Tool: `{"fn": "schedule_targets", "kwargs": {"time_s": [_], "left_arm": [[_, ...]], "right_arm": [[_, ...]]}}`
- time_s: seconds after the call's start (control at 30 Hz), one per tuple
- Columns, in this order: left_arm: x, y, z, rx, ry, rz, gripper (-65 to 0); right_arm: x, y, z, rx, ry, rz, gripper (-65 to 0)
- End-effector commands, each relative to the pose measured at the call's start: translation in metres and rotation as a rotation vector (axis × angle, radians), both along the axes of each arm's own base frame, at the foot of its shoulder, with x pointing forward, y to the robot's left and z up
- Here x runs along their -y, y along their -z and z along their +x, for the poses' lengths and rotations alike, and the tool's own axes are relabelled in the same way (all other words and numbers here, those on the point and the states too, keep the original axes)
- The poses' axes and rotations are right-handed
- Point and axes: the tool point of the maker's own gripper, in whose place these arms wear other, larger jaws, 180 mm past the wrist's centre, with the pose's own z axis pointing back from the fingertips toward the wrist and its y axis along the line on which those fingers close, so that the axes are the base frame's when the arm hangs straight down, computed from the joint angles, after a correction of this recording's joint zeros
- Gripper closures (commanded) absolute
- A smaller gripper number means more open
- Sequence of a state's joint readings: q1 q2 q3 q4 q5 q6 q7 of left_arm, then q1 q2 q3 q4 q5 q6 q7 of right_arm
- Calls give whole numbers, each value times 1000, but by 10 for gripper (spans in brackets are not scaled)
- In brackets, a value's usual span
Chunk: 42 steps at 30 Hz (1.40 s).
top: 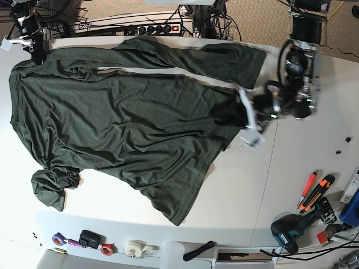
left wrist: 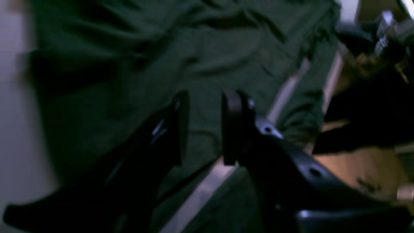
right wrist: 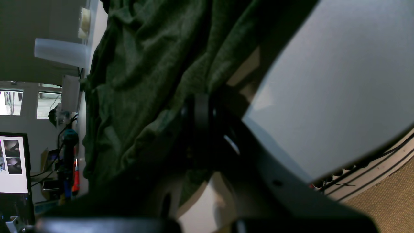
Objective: Layout the t-shirt on the table in an organized manner, then fold the t-shirt properly
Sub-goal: 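Drag the sleeve end with the left gripper away from the shirt body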
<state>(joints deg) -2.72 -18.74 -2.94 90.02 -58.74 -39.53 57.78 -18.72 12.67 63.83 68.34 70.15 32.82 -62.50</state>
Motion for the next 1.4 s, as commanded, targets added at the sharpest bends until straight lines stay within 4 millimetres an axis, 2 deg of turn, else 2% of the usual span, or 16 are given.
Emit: {"fn": "schedule_targets", "kwargs": {"time_s": [0.0, 0.13, 0.47, 0.67, 0.93, 1.07, 1.37], "left_arm": [[-9, -20, 11, 46, -31, -51, -197], [-39, -23, 7, 3, -94, -78, -251], [-82, 29, -62, -202, -115, 18, -269], [-92, 47, -93, -288, -119, 48, -269], [-92, 63, -127, -377, -112, 58, -269], [-92, 66, -132, -391, -110, 61, -269], [-99, 72, -129, -382, -107, 125, -269]], "right_arm": [[-3, 7, -8, -70, -41, -7, 0], [-3, 8, -8, -71, -41, -6, 0], [-3, 8, -8, -70, -41, -6, 0], [-4, 8, -8, -73, -44, -3, 0], [-4, 8, -8, -73, -45, -3, 0], [-4, 8, -8, -73, -45, -3, 0], [-5, 9, -8, -76, -48, 0, 0]]}}
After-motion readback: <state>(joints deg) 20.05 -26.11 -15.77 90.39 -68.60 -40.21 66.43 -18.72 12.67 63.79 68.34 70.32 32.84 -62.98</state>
